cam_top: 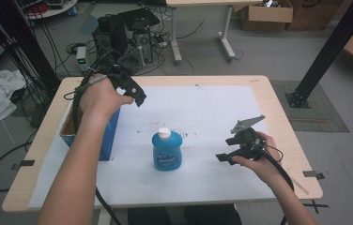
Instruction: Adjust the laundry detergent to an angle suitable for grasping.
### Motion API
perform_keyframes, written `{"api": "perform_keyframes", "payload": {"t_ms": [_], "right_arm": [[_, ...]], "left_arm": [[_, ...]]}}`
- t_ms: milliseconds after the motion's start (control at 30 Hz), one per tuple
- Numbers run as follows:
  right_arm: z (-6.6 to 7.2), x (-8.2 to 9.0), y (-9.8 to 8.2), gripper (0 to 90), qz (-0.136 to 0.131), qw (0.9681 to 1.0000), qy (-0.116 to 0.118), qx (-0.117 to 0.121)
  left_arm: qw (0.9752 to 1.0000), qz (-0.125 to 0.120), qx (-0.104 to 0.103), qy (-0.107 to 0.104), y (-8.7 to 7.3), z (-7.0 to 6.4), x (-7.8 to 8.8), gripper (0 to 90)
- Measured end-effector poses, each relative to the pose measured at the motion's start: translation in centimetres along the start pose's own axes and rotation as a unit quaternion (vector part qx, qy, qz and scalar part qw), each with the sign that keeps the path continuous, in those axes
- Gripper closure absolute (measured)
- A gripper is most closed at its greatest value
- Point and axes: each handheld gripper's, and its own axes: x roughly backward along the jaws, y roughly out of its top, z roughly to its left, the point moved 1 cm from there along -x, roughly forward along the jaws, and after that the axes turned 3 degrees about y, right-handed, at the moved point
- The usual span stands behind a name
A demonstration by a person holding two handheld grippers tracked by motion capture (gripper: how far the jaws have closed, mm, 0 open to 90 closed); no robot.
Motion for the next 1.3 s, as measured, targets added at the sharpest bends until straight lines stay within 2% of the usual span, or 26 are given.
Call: {"api": "perform_keyframes", "payload": {"t_ms": [133,200,267,300,400,467,633,667,700,733,967,1100,1300], "right_arm": [[-0.6,1.1,-0.4,25.0,0.039,0.9982,-0.026,-0.036],[-0.7,1.3,-0.4,23.8,0.048,0.9976,-0.030,-0.041],[-0.9,1.7,-0.3,22.6,0.075,0.9951,-0.042,-0.049],[-0.9,1.7,-0.3,22.6,0.075,0.9951,-0.042,-0.049],[-0.8,2.1,-0.1,21.3,0.106,0.9914,-0.048,-0.060],[-0.9,2.2,-0.1,21.0,0.114,0.9905,-0.050,-0.059],[-1.0,2.5,-0.1,20.4,0.123,0.9890,-0.050,-0.066],[-1.2,2.5,-0.2,20.0,0.133,0.9872,-0.050,-0.071],[-1.2,2.5,-0.2,20.0,0.133,0.9872,-0.050,-0.071],[-1.2,2.6,-0.3,19.8,0.140,0.9856,-0.053,-0.077],[-1.3,2.9,-0.2,19.0,0.140,0.9859,-0.056,-0.073],[-1.3,3.0,-0.1,18.1,0.149,0.9845,-0.056,-0.074],[-1.4,2.9,-0.4,18.0,0.148,0.9846,-0.054,-0.076]], "left_arm": [[1.0000,0.001,0.001,0.000,-0.2,0.0,0.0,6.7],[1.0000,0.001,0.002,-0.001,-0.2,-0.1,-0.1,6.7],[1.0000,0.001,0.002,0.001,-0.3,-0.2,0.0,6.7],[1.0000,0.001,0.002,0.001,-0.3,-0.2,0.0,6.8],[1.0000,0.001,0.000,0.001,-0.3,-0.3,0.0,6.8],[1.0000,0.002,-0.002,0.000,-0.2,-0.4,0.1,6.8],[1.0000,0.002,-0.003,0.001,-0.2,-0.5,0.1,6.7],[1.0000,0.000,-0.001,0.002,-0.2,-0.6,0.2,6.7],[1.0000,0.000,-0.001,0.002,-0.2,-0.6,0.2,6.7],[1.0000,0.000,-0.004,0.002,-0.2,-0.6,0.2,6.7],[1.0000,0.001,-0.003,0.001,-0.2,-0.6,0.3,6.7],[1.0000,0.000,-0.005,0.000,-0.2,-0.6,0.3,6.7],[1.0000,-0.001,-0.008,-0.001,-0.3,-0.7,0.3,6.6]]}}
